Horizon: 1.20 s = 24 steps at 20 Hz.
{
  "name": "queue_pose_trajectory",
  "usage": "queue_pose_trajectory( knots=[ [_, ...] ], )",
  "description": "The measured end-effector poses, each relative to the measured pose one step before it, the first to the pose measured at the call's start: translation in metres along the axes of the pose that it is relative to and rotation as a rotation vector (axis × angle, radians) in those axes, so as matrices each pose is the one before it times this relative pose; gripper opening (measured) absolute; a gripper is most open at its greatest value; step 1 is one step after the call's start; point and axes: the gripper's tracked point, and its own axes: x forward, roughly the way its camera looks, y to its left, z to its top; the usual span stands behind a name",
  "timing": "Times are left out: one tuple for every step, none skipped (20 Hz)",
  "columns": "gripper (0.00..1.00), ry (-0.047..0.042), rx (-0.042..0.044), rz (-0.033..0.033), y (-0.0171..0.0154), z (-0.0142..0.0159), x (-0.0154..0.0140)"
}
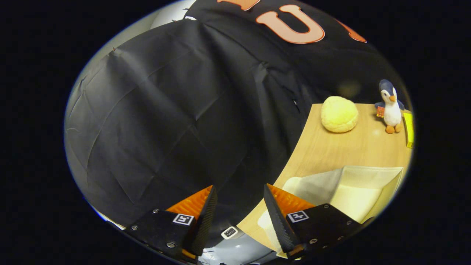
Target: Open the storage box then place both shoes into the box .Put the left shoe in first, then the right shoe, with the right side of both shoes facing outward in a uniform manner.
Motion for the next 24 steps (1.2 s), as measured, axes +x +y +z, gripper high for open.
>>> queue_pose_trajectory(
  knots=[
    [0.82,-0.01773,-0.00949,-0.02087,-0.01292,0.00345,-0.01067],
    [0.84,-0.01667,-0.00961,-0.02841,-0.01502,0.00317,-0.01001],
    [0.87,-0.01858,-0.0122,-0.02615,-0.01322,0.00185,-0.01004],
    [0.88,-0.01933,-0.0134,-0.02925,-0.01397,0.00085,-0.01013],
    [0.89,-0.01682,-0.01458,-0.03001,-0.01644,-0.0002,-0.00889],
    [0.9,-0.01387,-0.01495,-0.02961,-0.01593,-0.00094,-0.01107],
    [0.9,-0.00995,-0.01437,-0.02963,-0.0172,-0.00159,-0.0105],
    [0.91,-0.00803,-0.01465,-0.03353,-0.01876,-0.00377,-0.00956],
    [0.91,-0.00453,-0.01177,-0.03088,-0.01774,-0.0025,-0.0111],
    [0.91,-0.00975,-0.00947,-0.02785,-0.01693,-0.00286,-0.00967],
    [0.91,-0.01162,-0.00843,-0.02942,-0.01781,-0.00349,-0.0092],
    [0.91,-0.00709,-0.00751,-0.03347,-0.01918,-0.00778,-0.00805],
    [0.92,-0.00066,-0.00627,-0.03859,-0.02094,-0.00766,-0.00588],
    [0.91,0.00777,0.00066,-0.03718,-0.01984,-0.00974,-0.0043],
    [0.91,0.01997,0.01058,-0.02814,-0.0193,-0.01246,-0.00336],
    [0.92,0.01883,0.01366,-0.02665,-0.0184,-0.01287,-0.00169],
    [0.92,0.0199,0.01457,-0.02555,-0.01798,-0.01324,-0.00094],
    [0.92,0.01055,0.01498,-0.02793,-0.01556,-0.01293,-0.00327],
    [0.92,0.00832,0.00926,-0.03217,-0.01403,-0.00814,-0.00138],
    [0.92,0.00827,0.00619,-0.03094,-0.01403,-0.00915,0.00001],
    [0.92,0.00972,0.00316,-0.02799,-0.01455,-0.01044,0.00483],
    [0.92,0.02663,0.01768,-0.01935,-0.01316,-0.0151,0.0118],
    [0.92,0.03578,0.02848,-0.00696,-0.00756,-0.01405,0.00536],
    [0.92,0.01894,0.02276,-0.00796,-0.00733,-0.01008,0.00352]
  ],
)
